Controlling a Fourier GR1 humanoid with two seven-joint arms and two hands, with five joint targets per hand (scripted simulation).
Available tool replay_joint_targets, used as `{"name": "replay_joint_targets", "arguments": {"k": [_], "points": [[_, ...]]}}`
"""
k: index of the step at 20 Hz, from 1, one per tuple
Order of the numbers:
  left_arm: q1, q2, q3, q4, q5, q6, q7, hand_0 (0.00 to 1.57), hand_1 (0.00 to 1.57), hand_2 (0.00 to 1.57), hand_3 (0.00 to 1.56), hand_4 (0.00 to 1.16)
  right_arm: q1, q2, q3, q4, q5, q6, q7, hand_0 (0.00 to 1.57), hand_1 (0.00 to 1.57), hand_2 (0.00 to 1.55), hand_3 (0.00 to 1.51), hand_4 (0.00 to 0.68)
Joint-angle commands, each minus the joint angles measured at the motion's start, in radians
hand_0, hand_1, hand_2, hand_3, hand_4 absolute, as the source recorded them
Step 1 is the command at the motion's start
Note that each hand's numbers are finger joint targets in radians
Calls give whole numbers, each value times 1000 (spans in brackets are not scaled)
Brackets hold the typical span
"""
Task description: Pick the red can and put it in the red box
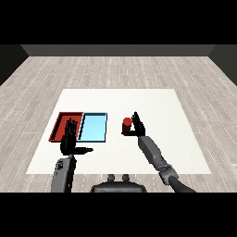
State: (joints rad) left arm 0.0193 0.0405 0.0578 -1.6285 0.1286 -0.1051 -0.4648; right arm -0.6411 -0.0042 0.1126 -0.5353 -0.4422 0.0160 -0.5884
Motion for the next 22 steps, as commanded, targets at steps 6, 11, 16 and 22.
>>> {"name": "replay_joint_targets", "arguments": {"k": [6,11,16,22], "points": [[-14,44,61,25,38,-24,3,0,0,0,0,0,-128,4,74,200,-100,-14,-78,0,0,0,0,0],[-57,37,41,45,25,-28,4,0,0,0,0,0,-60,4,-16,156,-10,43,-72,0,0,0,0,0],[16,-37,-38,-23,-34,34,7,0,0,0,0,0,-55,4,152,46,-150,-57,-2,0,0,0,0,0],[-34,-19,-7,0,-27,49,32,0,0,0,0,0,-140,4,180,101,-201,-70,24,0,0,0,0,0]]}}
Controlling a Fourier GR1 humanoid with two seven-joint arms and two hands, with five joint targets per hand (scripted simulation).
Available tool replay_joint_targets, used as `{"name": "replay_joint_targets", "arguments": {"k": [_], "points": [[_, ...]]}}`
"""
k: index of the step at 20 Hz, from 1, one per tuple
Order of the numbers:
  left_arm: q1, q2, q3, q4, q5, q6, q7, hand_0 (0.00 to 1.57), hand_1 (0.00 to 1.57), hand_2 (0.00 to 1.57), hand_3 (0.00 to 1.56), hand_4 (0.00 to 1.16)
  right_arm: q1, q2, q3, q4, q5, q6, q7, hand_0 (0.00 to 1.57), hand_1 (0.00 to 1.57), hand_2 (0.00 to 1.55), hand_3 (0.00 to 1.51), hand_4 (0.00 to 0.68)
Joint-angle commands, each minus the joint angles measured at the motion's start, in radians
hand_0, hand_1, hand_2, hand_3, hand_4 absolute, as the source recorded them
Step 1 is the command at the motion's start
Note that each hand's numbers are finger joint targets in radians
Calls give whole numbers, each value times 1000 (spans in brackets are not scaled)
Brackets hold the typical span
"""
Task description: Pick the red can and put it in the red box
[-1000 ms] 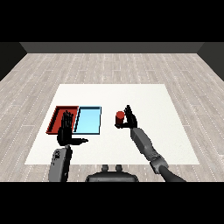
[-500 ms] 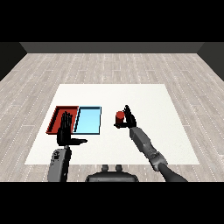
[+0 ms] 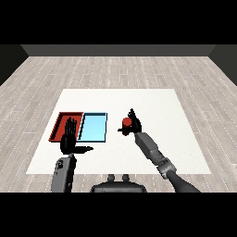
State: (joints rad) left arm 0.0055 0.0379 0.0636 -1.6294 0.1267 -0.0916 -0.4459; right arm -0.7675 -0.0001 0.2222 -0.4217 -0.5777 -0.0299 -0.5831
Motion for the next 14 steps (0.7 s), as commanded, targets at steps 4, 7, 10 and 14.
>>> {"name": "replay_joint_targets", "arguments": {"k": [4,7,10,14], "points": [[2,-10,0,10,13,-5,-8,0,0,0,0,0,-2,0,82,5,-51,-24,22,0,0,0,0,0],[59,-10,-17,-38,25,-40,-30,0,0,0,0,0,-23,0,16,66,-1,8,16,0,0,0,0,0],[-16,-6,-6,28,2,-13,-22,0,0,0,0,0,-54,0,103,71,-138,-31,5,0,0,0,0,0],[15,44,45,-9,47,-52,-21,0,0,0,0,0,-65,0,97,127,-86,-118,-28,1525,1525,1502,1461,493]]}}
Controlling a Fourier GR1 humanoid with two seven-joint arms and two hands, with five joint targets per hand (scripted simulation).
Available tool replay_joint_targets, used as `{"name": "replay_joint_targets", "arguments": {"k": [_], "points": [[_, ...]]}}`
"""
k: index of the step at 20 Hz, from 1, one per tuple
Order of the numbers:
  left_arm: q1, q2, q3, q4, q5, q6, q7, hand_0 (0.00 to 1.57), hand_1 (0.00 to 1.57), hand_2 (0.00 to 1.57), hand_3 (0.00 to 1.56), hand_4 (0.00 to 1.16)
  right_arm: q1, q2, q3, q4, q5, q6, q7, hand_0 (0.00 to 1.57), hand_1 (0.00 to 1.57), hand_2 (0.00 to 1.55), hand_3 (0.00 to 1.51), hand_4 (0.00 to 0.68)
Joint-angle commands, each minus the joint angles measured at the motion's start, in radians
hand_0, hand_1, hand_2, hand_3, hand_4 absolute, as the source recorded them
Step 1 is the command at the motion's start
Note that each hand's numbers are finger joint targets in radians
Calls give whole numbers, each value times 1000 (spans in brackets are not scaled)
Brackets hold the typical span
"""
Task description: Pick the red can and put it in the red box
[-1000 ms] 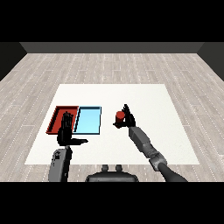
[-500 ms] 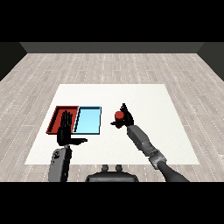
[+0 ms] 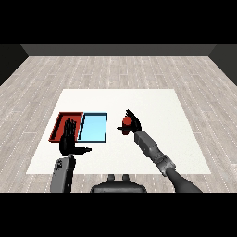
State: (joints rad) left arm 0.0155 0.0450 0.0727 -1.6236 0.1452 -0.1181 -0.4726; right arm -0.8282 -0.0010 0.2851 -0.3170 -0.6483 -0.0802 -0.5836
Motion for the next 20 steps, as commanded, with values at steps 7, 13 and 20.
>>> {"name": "replay_joint_targets", "arguments": {"k": [7,13,20], "points": [[63,10,2,-30,15,-28,-9,0,0,0,0,0,-20,1,126,6,-18,-189,65,1538,1538,1472,1420,575],[-16,-17,-8,12,-12,25,12,0,0,0,0,0,-52,1,100,73,14,-157,54,1528,1528,1469,1416,548],[61,-11,-23,-24,-8,-1,-27,0,0,0,0,0,-84,1,153,40,-21,-218,84,1548,1548,1475,1411,558]]}}
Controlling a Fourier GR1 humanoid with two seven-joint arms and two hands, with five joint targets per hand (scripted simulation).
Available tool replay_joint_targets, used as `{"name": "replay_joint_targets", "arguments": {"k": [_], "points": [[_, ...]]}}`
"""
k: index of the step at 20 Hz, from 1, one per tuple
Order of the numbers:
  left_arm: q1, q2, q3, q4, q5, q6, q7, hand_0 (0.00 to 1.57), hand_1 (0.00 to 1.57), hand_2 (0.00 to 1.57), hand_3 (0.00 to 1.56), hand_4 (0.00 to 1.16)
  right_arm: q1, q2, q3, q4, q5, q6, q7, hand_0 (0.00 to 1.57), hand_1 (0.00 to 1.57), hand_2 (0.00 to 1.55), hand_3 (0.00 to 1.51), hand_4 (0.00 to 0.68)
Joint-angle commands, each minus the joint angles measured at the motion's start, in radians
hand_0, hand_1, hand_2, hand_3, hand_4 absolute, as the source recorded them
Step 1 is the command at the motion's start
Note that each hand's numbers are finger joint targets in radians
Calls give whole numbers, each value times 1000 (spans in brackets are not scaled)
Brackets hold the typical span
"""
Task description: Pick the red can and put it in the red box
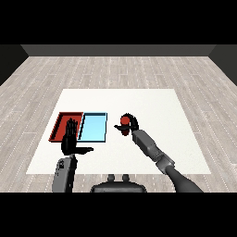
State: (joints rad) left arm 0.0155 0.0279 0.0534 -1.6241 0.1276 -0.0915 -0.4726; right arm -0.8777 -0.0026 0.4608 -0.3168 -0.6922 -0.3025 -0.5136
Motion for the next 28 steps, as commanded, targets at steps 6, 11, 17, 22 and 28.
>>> {"name": "replay_joint_targets", "arguments": {"k": [6,11,17,22,28], "points": [[-21,-5,-11,9,-2,1,16,0,0,0,0,0,0,-23,-53,-82,56,-27,-25,1544,1544,1468,1381,586],[46,1,-14,-36,-1,-18,-5,0,0,0,0,0,13,-76,-73,-237,76,-73,10,1539,1539,1458,1380,583],[9,-6,-69,-74,-45,-1,44,0,0,0,0,0,114,-109,-61,-506,126,-138,24,1538,1538,1469,1398,623],[-31,-27,-217,-139,-90,65,229,0,0,0,0,0,232,-231,-55,-746,135,-101,25,1465,1465,1420,1391,633],[-90,-28,-265,-101,-112,118,271,0,0,0,0,0,343,-173,4,-1004,260,-258,153,1440,1440,1405,1382,628]]}}
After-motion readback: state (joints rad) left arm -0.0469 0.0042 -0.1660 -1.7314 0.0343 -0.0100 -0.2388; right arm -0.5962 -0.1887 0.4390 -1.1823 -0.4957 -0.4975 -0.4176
